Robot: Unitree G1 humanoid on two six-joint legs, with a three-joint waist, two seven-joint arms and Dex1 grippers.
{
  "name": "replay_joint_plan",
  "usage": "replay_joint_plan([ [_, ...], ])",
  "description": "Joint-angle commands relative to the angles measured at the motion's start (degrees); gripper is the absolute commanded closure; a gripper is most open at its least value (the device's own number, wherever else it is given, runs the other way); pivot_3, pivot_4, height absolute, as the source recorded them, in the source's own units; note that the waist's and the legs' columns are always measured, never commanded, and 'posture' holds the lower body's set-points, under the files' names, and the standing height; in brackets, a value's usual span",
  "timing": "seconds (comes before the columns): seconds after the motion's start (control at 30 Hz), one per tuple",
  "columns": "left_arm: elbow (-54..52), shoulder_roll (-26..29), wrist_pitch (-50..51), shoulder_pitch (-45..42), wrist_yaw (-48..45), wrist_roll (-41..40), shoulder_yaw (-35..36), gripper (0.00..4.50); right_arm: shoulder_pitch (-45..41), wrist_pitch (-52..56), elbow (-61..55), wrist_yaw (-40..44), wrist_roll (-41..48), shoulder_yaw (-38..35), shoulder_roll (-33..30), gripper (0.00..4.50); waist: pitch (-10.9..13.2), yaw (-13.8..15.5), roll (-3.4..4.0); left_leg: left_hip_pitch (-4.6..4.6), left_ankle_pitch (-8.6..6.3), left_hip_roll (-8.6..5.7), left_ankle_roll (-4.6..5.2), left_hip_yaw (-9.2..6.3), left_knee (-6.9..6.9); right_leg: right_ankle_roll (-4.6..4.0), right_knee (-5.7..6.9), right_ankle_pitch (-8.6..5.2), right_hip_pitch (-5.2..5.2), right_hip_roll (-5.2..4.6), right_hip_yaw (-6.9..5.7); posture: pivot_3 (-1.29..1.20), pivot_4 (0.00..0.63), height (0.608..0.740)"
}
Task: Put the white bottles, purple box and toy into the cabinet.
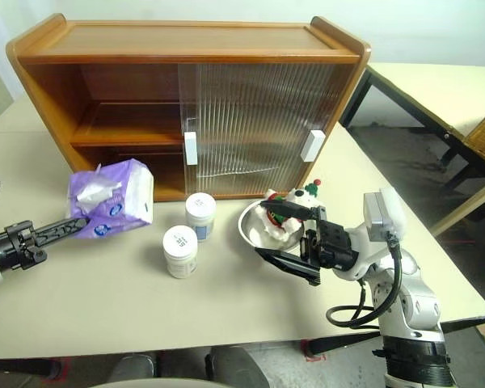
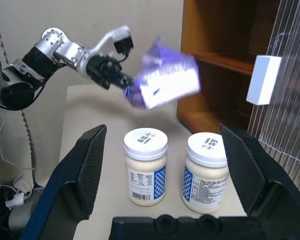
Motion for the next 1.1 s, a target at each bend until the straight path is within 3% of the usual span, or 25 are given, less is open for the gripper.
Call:
replay_joint_plan([
  [0.03, 0.49, 0.25, -3.16, -3.02, 9.21, -8.72, -0.92, 4.46, -0.88, -0.36, 0.40, 0.38, -0.56, 0.83, -0.16, 0.00, 0.02, 0.06, -0.03, 0.02, 0.01, -0.01, 0.01, 0.00, 0.00, 0.03, 0.00, 0.00, 0.02, 0.00, 0.00, -0.13, 0.035, 0.740],
  [0.33, -2.36, 1.26, -18.77, -11.36, 34.59, -23.14, -11.68, 4.46, -2.22, 0.15, -2.08, -5.72, 3.16, -0.75, 4.10, 0.00, 0.10, 0.42, -0.14, 0.08, 0.19, -0.03, -0.02, 0.02, 0.01, 0.62, -0.01, -0.10, 0.09, 0.04, -0.01, -0.12, 0.033, 0.740],
  [0.6, -4.55, -0.08, -32.08, -15.94, 50.57, -25.54, -19.27, 4.46, -1.80, -1.12, -1.16, -5.14, 3.04, -0.53, 4.11, 0.00, 0.18, 0.41, -0.24, 0.08, 0.26, -0.10, 0.08, 0.04, 0.00, 0.83, -0.03, -0.06, 0.10, 0.06, -0.07, -0.11, 0.034, 0.740],
  [0.9, 0.08, -0.50, -36.87, -21.97, 54.20, -21.90, -23.66, 4.46, -0.83, -4.41, 2.40, -1.34, 1.43, 0.08, 4.28, 0.00, 0.40, 0.42, -0.48, 0.06, 0.29, -0.22, 0.15, 0.13, 0.01, 0.97, -0.06, 0.04, 0.10, 0.03, -0.17, -0.12, 0.033, 0.740],
  [1.1, 0.28, -2.63, -37.93, -21.45, 56.03, -20.95, -25.93, 4.46, 0.54, -5.67, 1.85, -1.52, 1.29, 0.11, 4.83, 0.00, 0.43, 0.21, -0.49, 0.04, 0.25, -0.27, 0.21, 0.21, 0.01, 0.98, -0.13, 0.09, 0.10, -0.01, -0.15, -0.13, 0.032, 0.740],
])
